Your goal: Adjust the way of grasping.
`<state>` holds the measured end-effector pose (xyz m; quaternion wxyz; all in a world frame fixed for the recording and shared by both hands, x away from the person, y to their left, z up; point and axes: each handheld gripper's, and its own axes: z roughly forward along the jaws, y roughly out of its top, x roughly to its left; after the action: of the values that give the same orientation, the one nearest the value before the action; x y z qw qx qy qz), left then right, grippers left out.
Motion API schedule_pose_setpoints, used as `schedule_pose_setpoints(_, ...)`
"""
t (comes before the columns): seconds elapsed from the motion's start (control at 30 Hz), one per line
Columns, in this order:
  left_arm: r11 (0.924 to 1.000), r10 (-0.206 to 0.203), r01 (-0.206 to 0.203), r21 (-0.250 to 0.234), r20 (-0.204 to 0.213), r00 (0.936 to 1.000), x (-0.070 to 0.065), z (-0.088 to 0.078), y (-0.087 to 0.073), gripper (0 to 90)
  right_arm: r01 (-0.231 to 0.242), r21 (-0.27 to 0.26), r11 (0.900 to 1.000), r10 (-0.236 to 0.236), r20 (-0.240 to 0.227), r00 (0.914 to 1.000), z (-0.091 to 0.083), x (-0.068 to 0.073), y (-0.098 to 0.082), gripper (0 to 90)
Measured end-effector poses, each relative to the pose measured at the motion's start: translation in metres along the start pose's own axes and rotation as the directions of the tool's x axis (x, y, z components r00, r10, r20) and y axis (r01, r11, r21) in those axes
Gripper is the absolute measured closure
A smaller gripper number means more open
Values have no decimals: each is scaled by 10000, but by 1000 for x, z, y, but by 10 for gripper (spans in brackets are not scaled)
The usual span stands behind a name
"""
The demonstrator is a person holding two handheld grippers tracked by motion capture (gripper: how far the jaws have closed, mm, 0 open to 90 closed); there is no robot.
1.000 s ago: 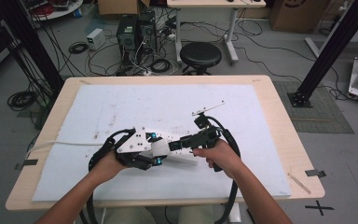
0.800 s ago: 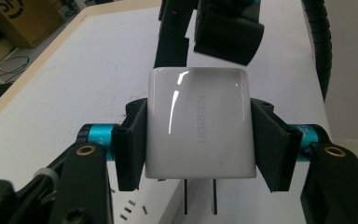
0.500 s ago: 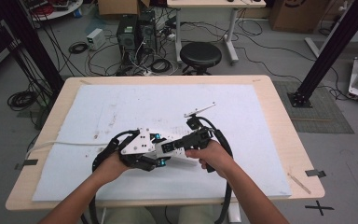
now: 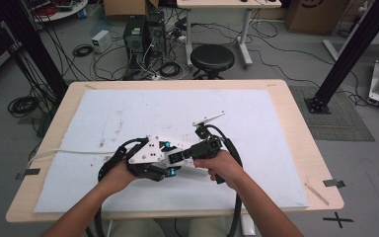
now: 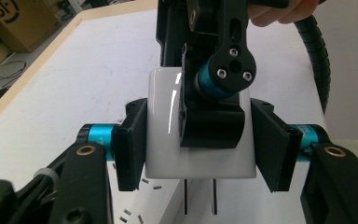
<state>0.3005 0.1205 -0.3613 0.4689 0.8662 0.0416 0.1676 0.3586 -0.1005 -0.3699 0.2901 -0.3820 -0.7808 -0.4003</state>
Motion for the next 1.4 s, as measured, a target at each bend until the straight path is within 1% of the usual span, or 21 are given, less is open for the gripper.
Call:
schedule_pose_setpoints(0.13, 10000, 0, 0, 40, 12, 10000, 0, 1, 0, 425, 15, 136, 9999, -12, -177, 9998, 1, 0, 0, 560)
schedule_pose_setpoints(0.27, 10000, -16, 16, 50, -34, 10000, -1, 0, 0, 423, -208, 102, 9997, 211, -301, 9993, 1, -1, -1, 588)
schedule_pose_setpoints(0.33, 9994, -341, 341, -50, 17, 9994, -2, 0, 0, 390, -220, 112, 9997, 223, -259, 9994, 0, 0, -1, 615)
schedule_pose_setpoints(0.4, 9959, -897, 897, -88, 21, 9960, -1, -1, -2, 266, -139, 81, 9999, 140, -103, 9998, -1, 0, -2, 625)
schedule_pose_setpoints(0.43, 9950, -991, 991, -92, 14, 9951, 0, -2, -2, 245, -102, -27, 9999, 102, -103, 9999, -2, -1, -3, 627)
schedule_pose_setpoints(0.53, 9929, -1177, 1174, -175, -174, 9929, 0, -7, -9, 237, 38, -222, 9997, -38, -11, 10000, -8, -2, -5, 630)
schedule_pose_setpoints(0.6, 9903, -1376, 1369, -223, -333, 9899, 2, -11, -13, 237, 127, -410, 9991, -121, 146, 9998, -14, -4, -8, 630)
schedule_pose_setpoints(0.7, 9850, -1700, 1680, -386, -551, 9839, 4, -18, -18, 236, 454, -746, 9962, -423, 431, 9982, -21, -5, -13, 630)
schedule_pose_setpoints(0.77, 9787, -2015, 1980, -537, -707, 9769, 6, -23, -23, 236, 638, -1224, 9904, -573, 559, 9968, -26, -7, -17, 630)
schedule_pose_setpoints(0.87, 9623, -2618, 2530, -995, -879, 9611, 9, -30, -30, 236, 858, -1954, 9770, -737, 687, 9949, -35, -10, -23, 631)
schedule_pose_setpoints(0.9, 9557, -2819, 2709, -1149, -937, 9549, 10, -33, -33, 236, 945, -2175, 9715, -807, 714, 9942, -37, -10, -26, 630)
schedule_pose_setpoints(0.93, 9466, -3078, 2936, -1336, -1022, 9459, 12, -37, -36, 236, 1019, -2341, 9669, -864, 753, 9934, -39, -11, -28, 630)
schedule_pose_setpoints(0.97, 9433, -3178, 3023, -1373, -1099, 9418, 13, -39, -38, 236, 1060, -2490, 9627, -881, 820, 9927, -42, -12, -30, 630)
schedule_pose_setpoints(1.03, 9326, -3459, 3256, -1557, -1276, 9296, 15, -45, -43, 236, 1077, -2677, 9575, -876, 857, 9925, -45, -14, -34, 631)
schedule_pose_setpoints(1.07, 9272, -3606, 3375, -1623, -1439, 9216, 17, -49, -46, 236, 1164, -2810, 9526, -928, 960, 9910, -46, -16, -36, 631)
schedule_pose_setpoints(1.1, 9251, -3665, 3421, -1646, -1522, 9179, 17, -51, -48, 236, 1167, -2952, 9483, -894, 1044, 9905, -49, -18, -38, 630)
schedule_pose_setpoints(1.17, 9167, -3870, 3567, -1800, -1776, 9048, 18, -57, -52, 236, 1167, -3156, 9417, -855, 1111, 9901, -53, -20, -42, 630)
schedule_pose_setpoints(1.2, 9140, -3934, 3612, -1847, -1860, 9004, 18, -60, -54, 236, 1196, -3286, 9369, -840, 1205, 9892, -55, -21, -44, 631)
schedule_pose_setpoints(1.23, 9137, -3948, 3616, -1854, -1941, 8980, 18, -62, -55, 236, 1233, -3318, 9353, -846, 1286, 9881, -57, -22, -46, 631)
schedule_pose_setpoints(1.3, 9106, -4041, 3684, -1872, -2166, 8887, 16, -67, -58, 236, 1193, -3493, 9294, -725, 1440, 9869, -62, -24, -50, 631)
schedule_pose_setpoints(1.4, 9083, -4118, 3742, -1871, -2420, 8786, 14, -75, -63, 236, 1212, -3651, 9231, -663, 1593, 9850, -70, -25, -56, 631)
